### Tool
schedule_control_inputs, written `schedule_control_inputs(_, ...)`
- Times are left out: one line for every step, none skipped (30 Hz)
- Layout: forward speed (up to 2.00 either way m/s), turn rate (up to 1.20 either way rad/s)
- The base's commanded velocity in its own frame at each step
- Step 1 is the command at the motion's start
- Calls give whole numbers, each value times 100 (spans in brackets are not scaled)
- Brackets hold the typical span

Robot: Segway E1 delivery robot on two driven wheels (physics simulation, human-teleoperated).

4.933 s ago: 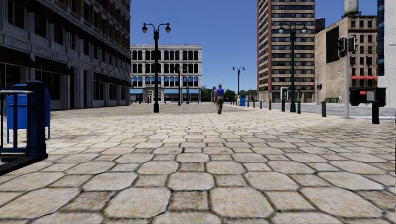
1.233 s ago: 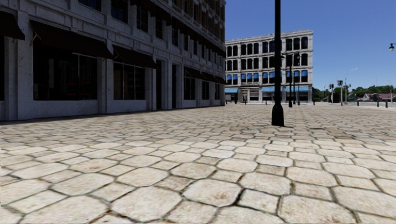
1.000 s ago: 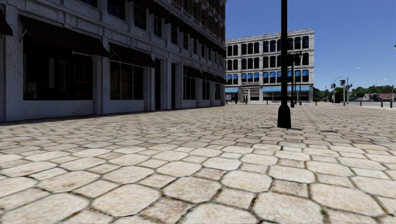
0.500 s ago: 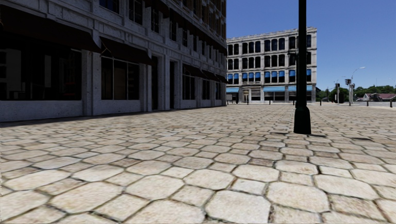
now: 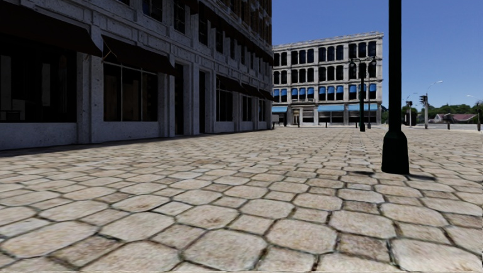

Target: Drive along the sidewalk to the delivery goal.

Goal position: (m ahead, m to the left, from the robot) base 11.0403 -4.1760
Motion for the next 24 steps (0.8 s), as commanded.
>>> schedule_control_inputs(200,-35)
schedule_control_inputs(200,-35)
schedule_control_inputs(200,-35)
schedule_control_inputs(200,-35)
schedule_control_inputs(200,-36)
schedule_control_inputs(200,-36)
schedule_control_inputs(200,-36)
schedule_control_inputs(200,-36)
schedule_control_inputs(200,-36)
schedule_control_inputs(200,-37)
schedule_control_inputs(200,-39)
schedule_control_inputs(200,-39)
schedule_control_inputs(200,-40)
schedule_control_inputs(200,-40)
schedule_control_inputs(200,-40)
schedule_control_inputs(200,-40)
schedule_control_inputs(200,-40)
schedule_control_inputs(200,-40)
schedule_control_inputs(200,-40)
schedule_control_inputs(200,-40)
schedule_control_inputs(200,-40)
schedule_control_inputs(200,-40)
schedule_control_inputs(200,-40)
schedule_control_inputs(200,-40)
